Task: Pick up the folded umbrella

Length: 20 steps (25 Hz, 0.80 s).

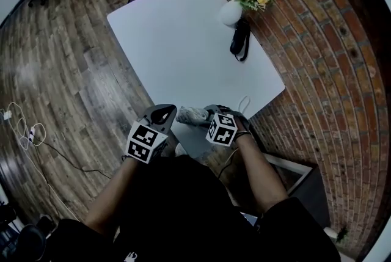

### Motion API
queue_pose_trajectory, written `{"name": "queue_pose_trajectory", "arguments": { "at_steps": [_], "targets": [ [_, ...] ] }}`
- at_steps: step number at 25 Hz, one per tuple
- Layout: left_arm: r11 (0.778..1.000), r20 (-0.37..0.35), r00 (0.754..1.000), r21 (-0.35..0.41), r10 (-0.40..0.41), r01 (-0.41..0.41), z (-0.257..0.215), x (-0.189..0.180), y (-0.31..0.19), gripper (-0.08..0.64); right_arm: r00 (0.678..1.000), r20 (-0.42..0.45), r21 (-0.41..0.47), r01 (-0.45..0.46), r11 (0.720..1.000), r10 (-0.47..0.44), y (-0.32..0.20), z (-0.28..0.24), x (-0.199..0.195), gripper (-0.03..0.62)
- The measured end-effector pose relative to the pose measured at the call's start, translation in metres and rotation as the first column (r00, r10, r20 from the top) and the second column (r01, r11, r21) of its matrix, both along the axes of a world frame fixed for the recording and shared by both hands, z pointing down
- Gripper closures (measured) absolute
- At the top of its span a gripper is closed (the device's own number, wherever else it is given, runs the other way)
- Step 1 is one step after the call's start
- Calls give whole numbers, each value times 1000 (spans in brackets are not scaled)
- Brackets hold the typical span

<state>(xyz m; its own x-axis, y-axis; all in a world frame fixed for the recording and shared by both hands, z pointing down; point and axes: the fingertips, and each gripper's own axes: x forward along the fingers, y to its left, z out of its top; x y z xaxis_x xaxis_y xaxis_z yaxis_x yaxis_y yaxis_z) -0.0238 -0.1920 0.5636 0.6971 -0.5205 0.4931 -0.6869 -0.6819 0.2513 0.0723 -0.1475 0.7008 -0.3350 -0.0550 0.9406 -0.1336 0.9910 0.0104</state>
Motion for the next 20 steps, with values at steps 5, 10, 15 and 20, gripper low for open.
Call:
{"name": "queue_pose_trajectory", "arguments": {
  "at_steps": [5, 10, 15, 20],
  "targets": [
    [1000, 1, 1000, 27, 12, -12, -11, -1, -6, 546, 991, 96, 45, -97, 994, 92, -6, -24, -5, 359],
    [998, -9, 1000, 62, 4, -4, -29, -6, -15, 546, 962, 188, 79, -215, 973, 197, -16, -49, -5, 359],
    [996, -14, 1000, 88, 20, -19, -42, -4, -24, 546, 891, 316, 87, -370, 925, 326, -28, -82, 0, 359],
    [992, -32, 998, 115, 48, -44, -56, 6, -32, 546, 782, 456, 68, -507, 859, 426, -37, -118, 8, 358]
  ]
}}
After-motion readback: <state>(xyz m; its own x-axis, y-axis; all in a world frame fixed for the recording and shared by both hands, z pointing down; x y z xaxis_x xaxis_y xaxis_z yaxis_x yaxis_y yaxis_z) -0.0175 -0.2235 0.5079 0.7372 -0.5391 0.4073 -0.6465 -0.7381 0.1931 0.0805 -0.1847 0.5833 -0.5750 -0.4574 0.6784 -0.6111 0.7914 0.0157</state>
